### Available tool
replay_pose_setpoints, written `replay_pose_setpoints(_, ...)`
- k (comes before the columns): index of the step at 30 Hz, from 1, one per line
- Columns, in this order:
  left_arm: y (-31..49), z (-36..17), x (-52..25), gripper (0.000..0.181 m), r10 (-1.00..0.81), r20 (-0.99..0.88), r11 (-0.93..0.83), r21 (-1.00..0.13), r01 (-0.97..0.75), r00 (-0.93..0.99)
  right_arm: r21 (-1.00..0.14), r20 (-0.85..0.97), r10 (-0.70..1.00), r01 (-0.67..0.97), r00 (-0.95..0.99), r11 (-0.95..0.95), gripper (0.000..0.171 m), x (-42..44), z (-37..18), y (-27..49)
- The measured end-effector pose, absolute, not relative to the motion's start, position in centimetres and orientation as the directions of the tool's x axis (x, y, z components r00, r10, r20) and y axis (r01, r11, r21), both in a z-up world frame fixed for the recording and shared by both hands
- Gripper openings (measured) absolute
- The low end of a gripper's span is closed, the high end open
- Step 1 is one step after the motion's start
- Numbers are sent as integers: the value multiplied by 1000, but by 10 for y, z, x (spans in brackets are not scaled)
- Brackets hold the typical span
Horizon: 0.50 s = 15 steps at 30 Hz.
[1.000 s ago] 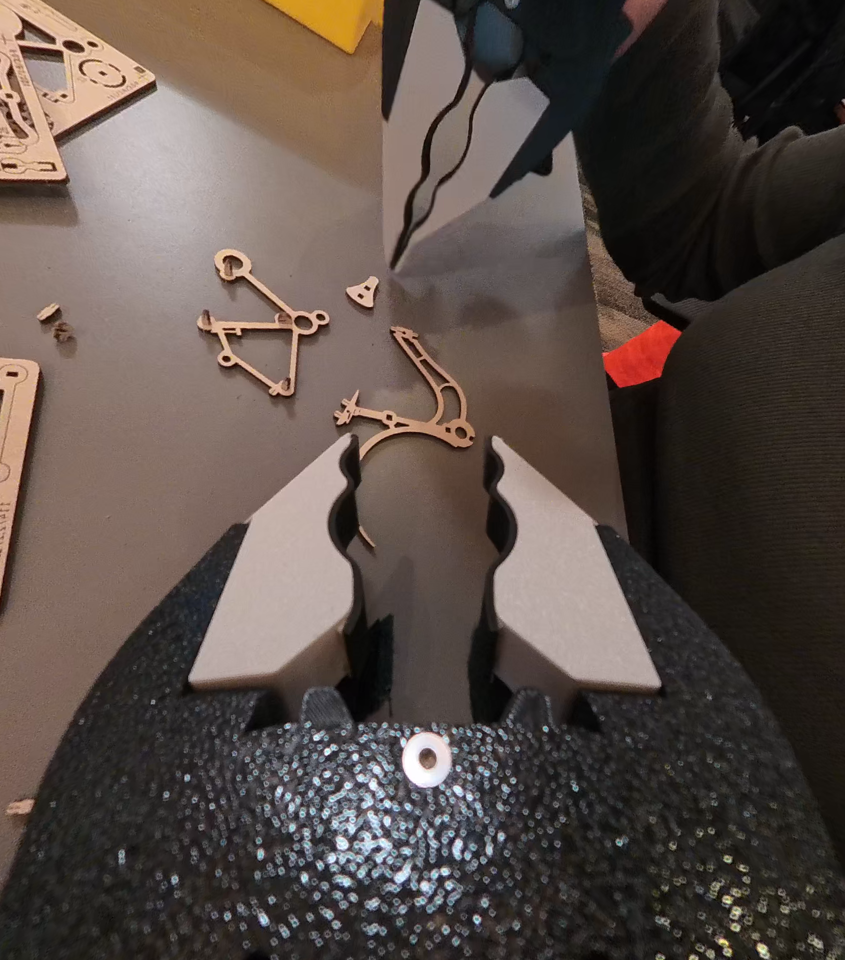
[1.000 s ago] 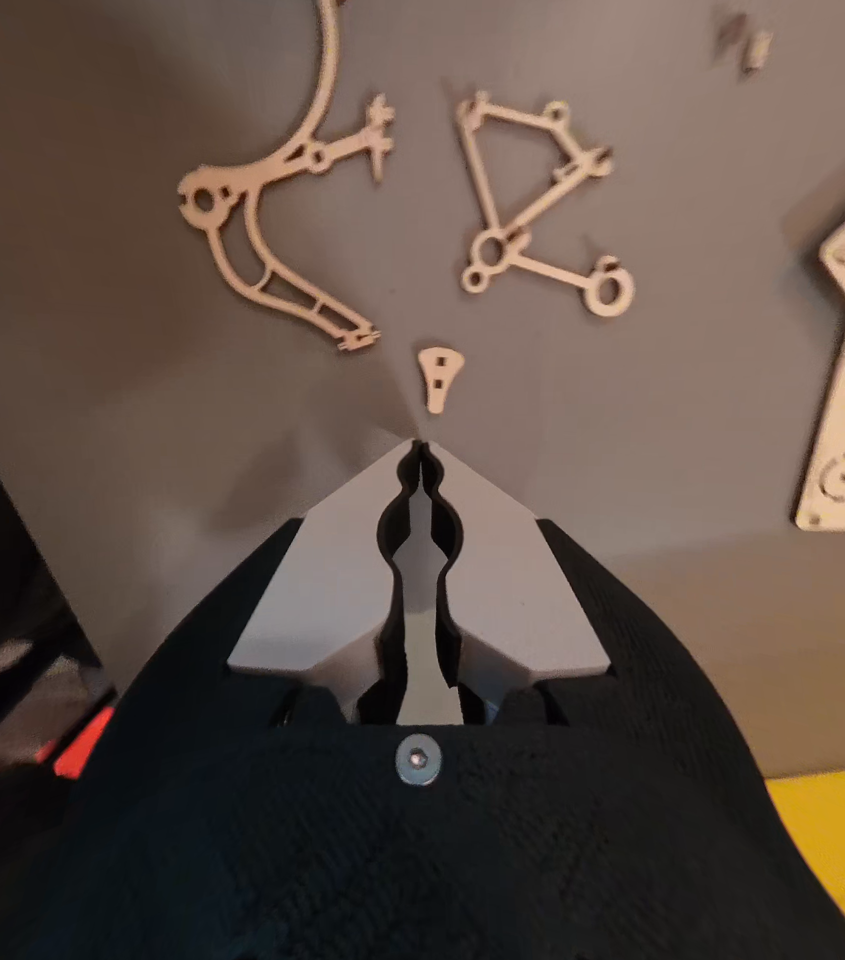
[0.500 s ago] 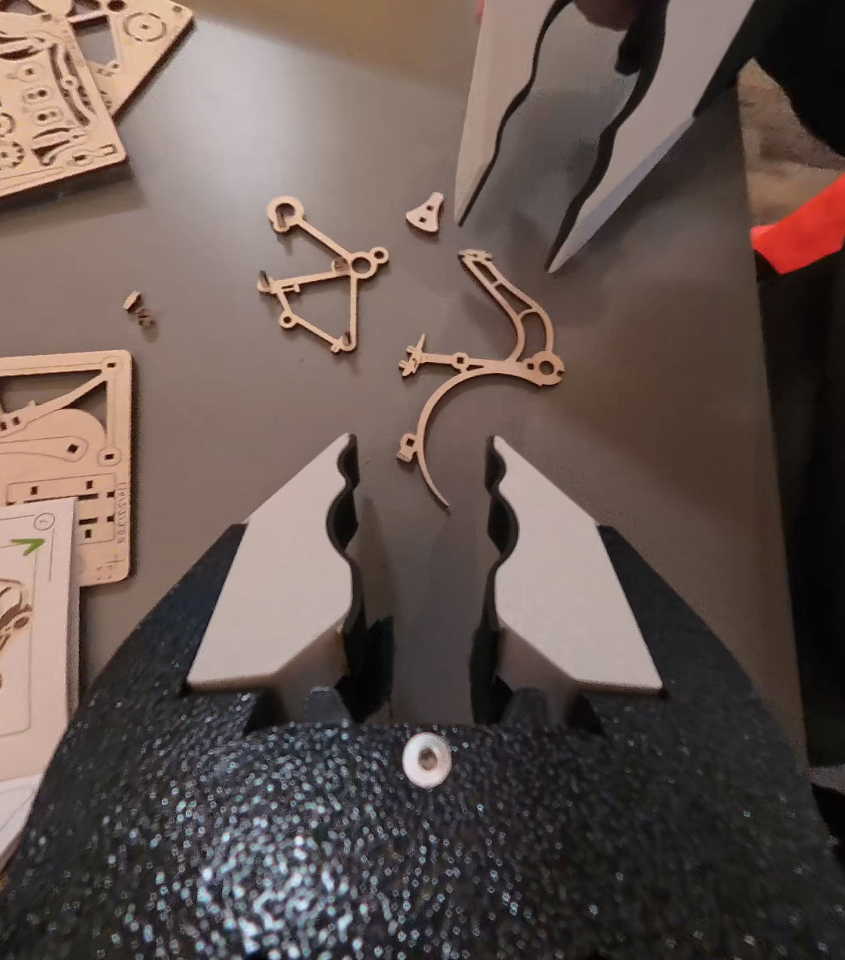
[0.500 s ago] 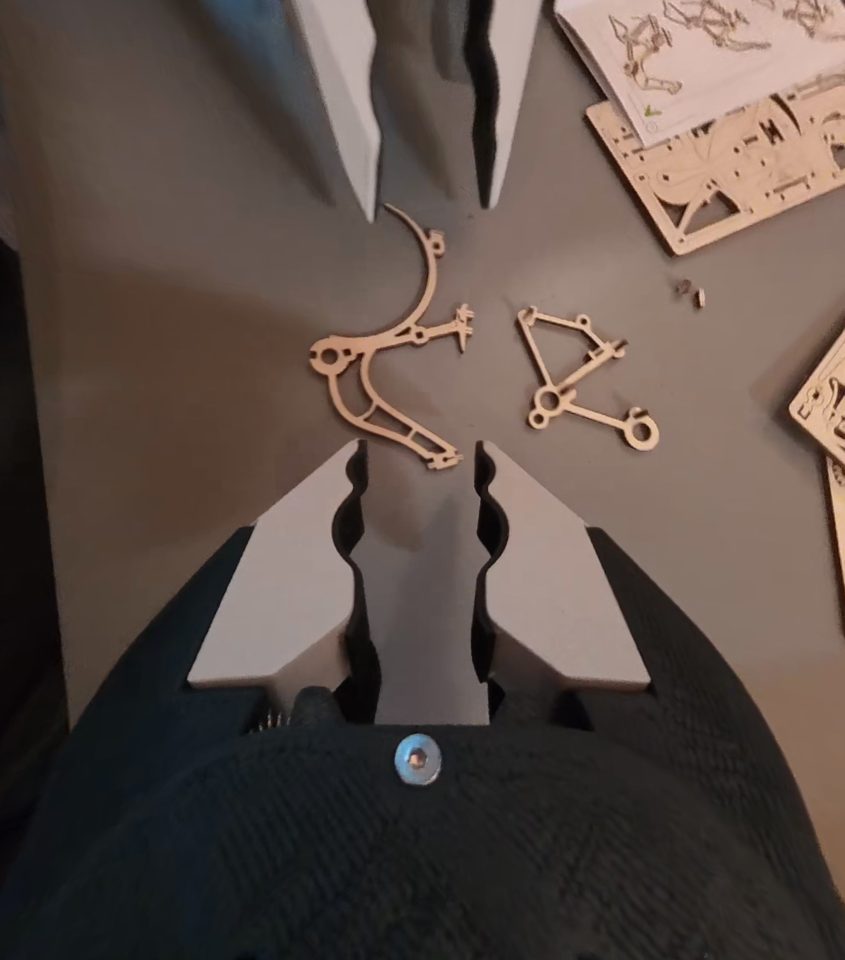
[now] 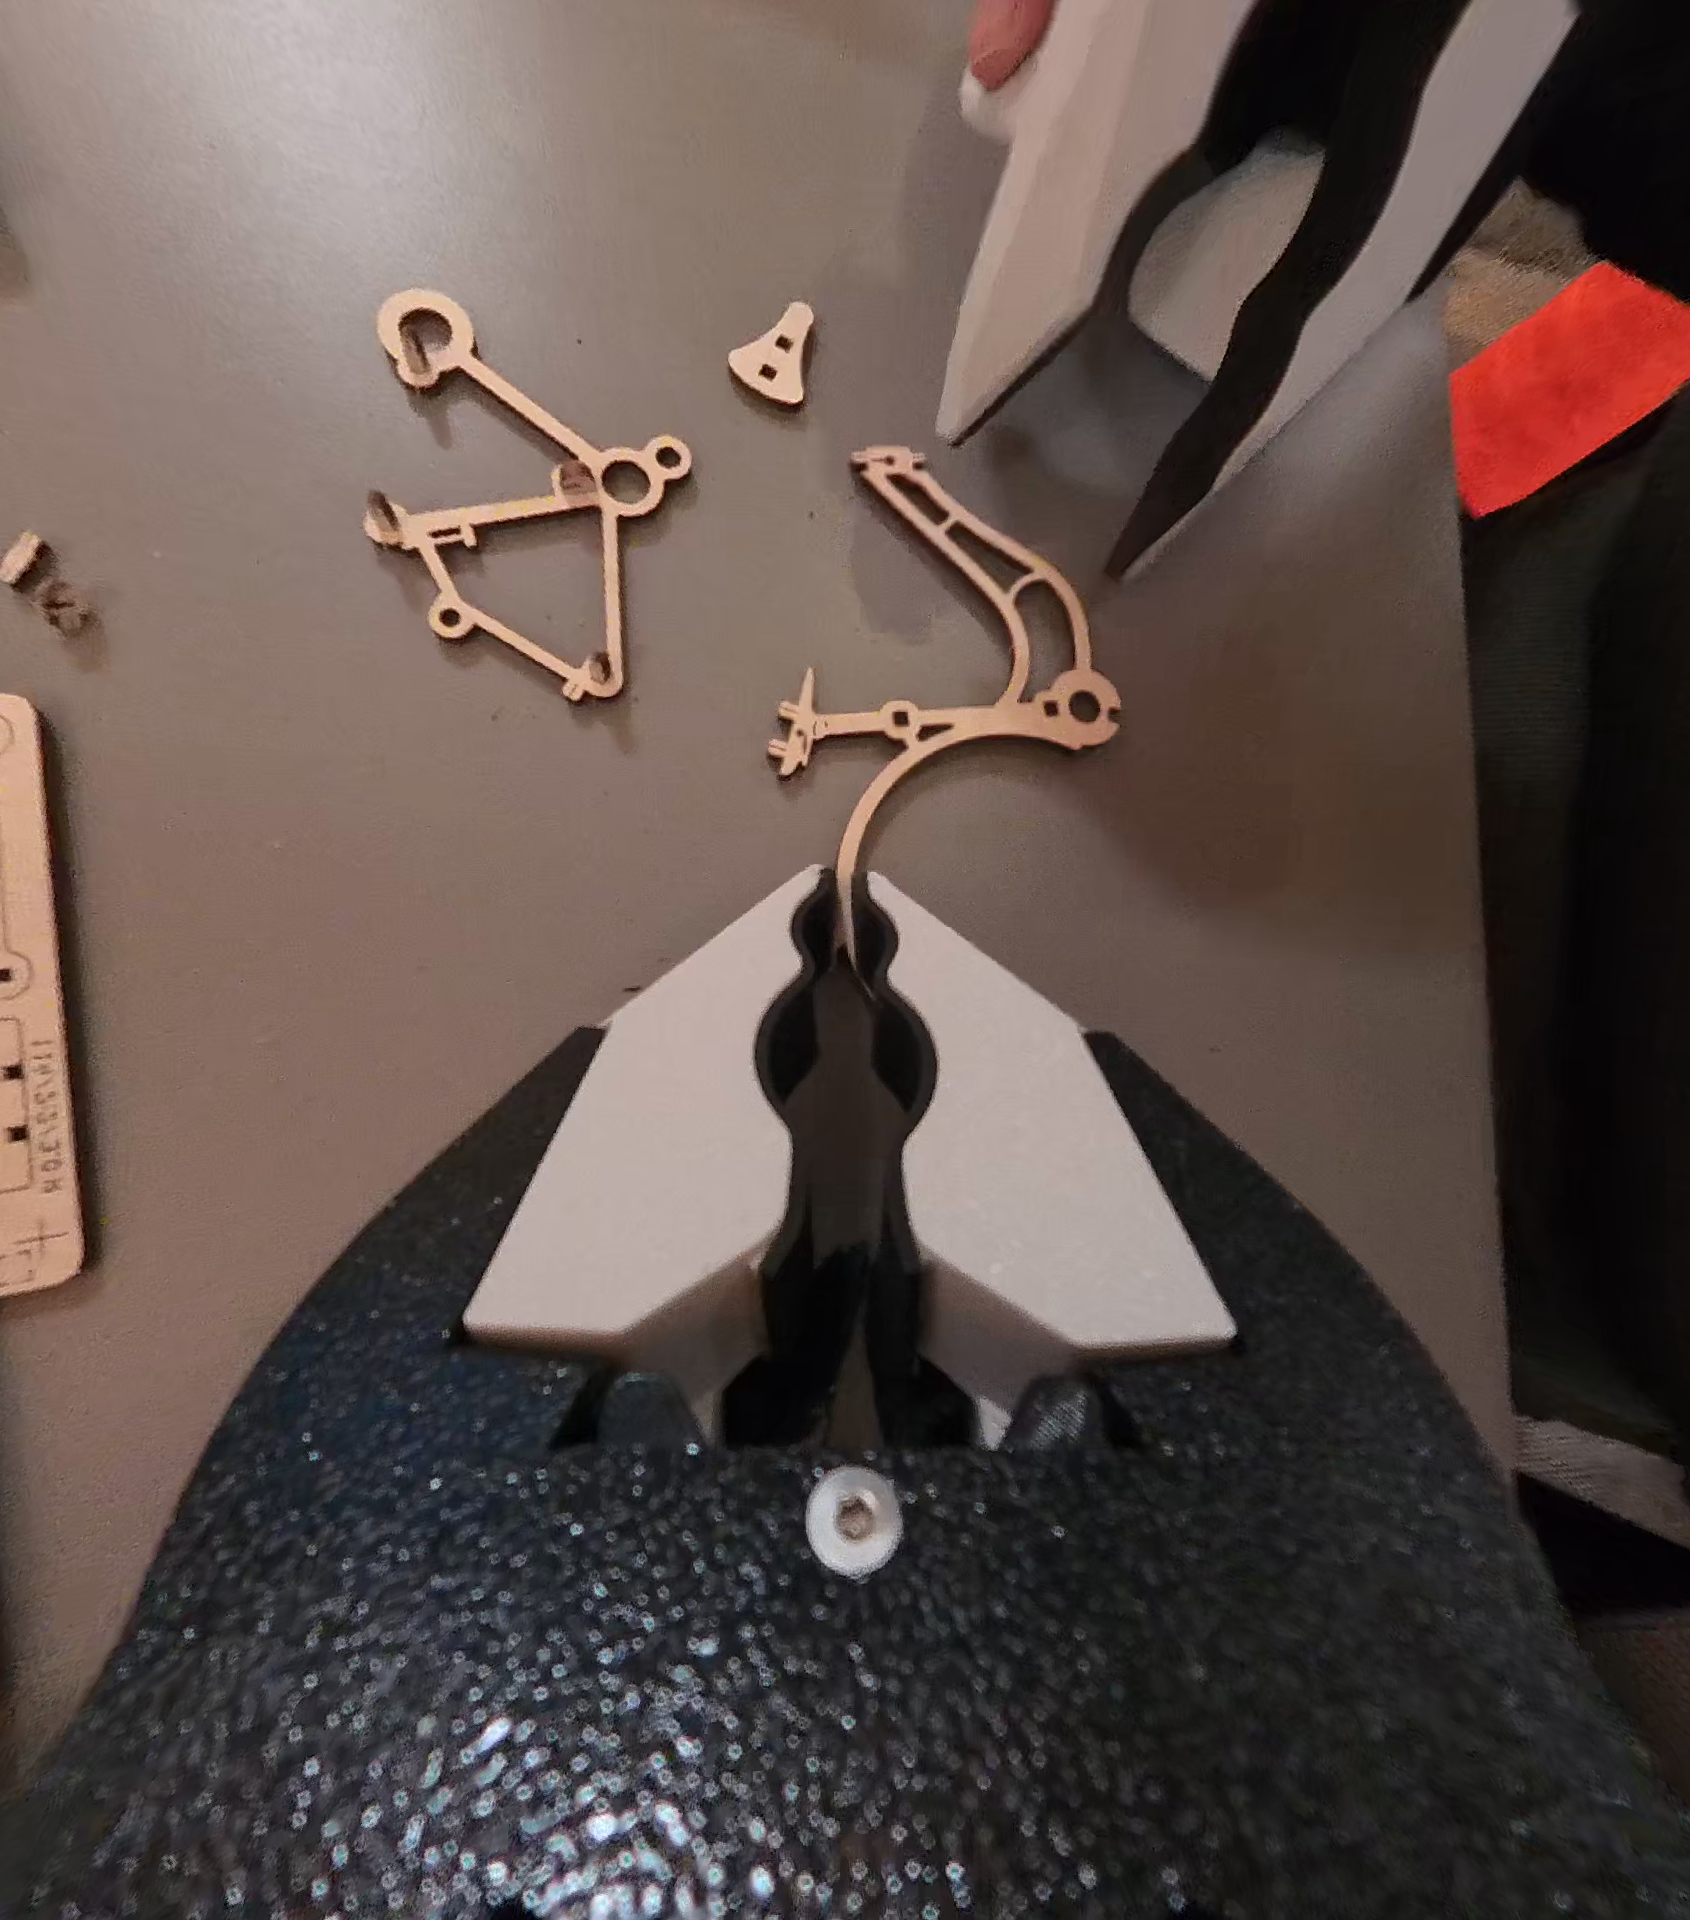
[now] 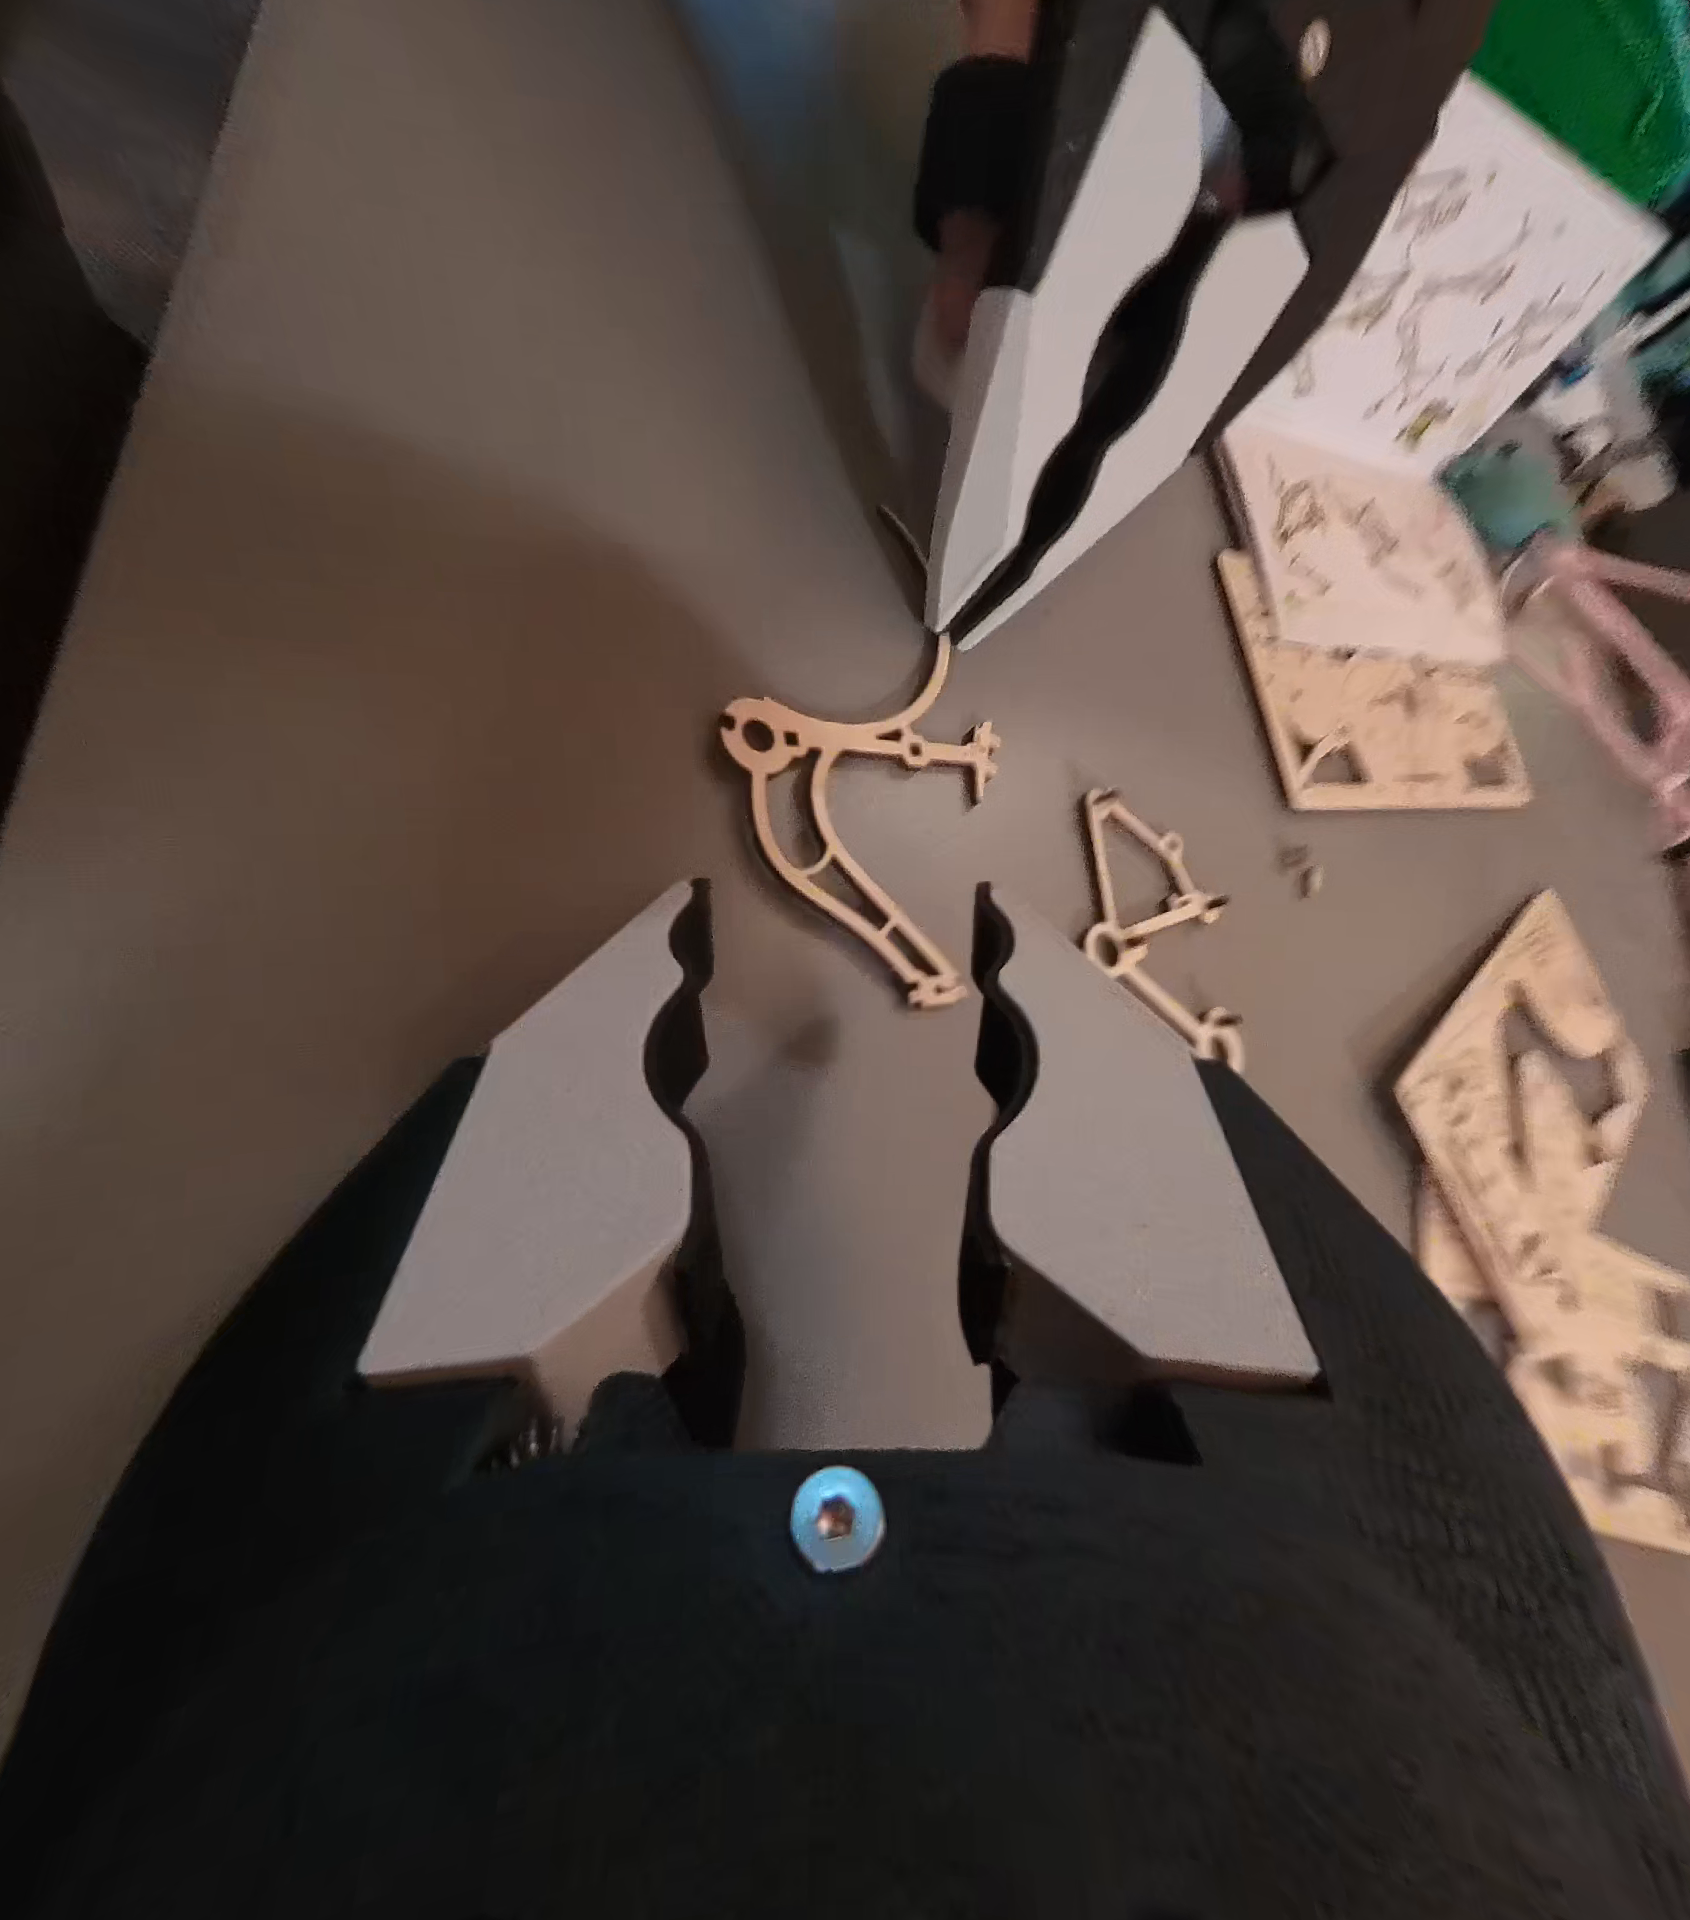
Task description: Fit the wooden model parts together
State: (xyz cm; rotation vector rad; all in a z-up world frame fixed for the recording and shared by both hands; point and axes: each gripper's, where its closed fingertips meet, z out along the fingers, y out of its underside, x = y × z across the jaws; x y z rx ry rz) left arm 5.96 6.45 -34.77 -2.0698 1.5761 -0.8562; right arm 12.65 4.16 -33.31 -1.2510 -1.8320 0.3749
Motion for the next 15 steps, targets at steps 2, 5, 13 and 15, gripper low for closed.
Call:
replay_pose_setpoints(2, 62, -344, 64, 0, -927, 319, -364, -653, -664, 195, -587, 592, 791, 589, -155, 555, 49, 125, -330, 41)
replay_pose_setpoints(5, 57, -335, 70, 0, -874, 455, -460, -659, -595, 171, -506, 691, 700, 572, -180, 646, 46, 122, -327, 42)
replay_pose_setpoints(13, 69, -304, 88, 42, -830, 531, -549, -730, -408, 168, -576, 699, 715, 597, 8, 558, 0, 136, -303, 70)
replay_pose_setpoints(15, 85, -281, 90, 67, -858, 482, -514, -804, -300, 178, -734, 535, 832, 568, 147, 372, 0, 149, -294, 86)
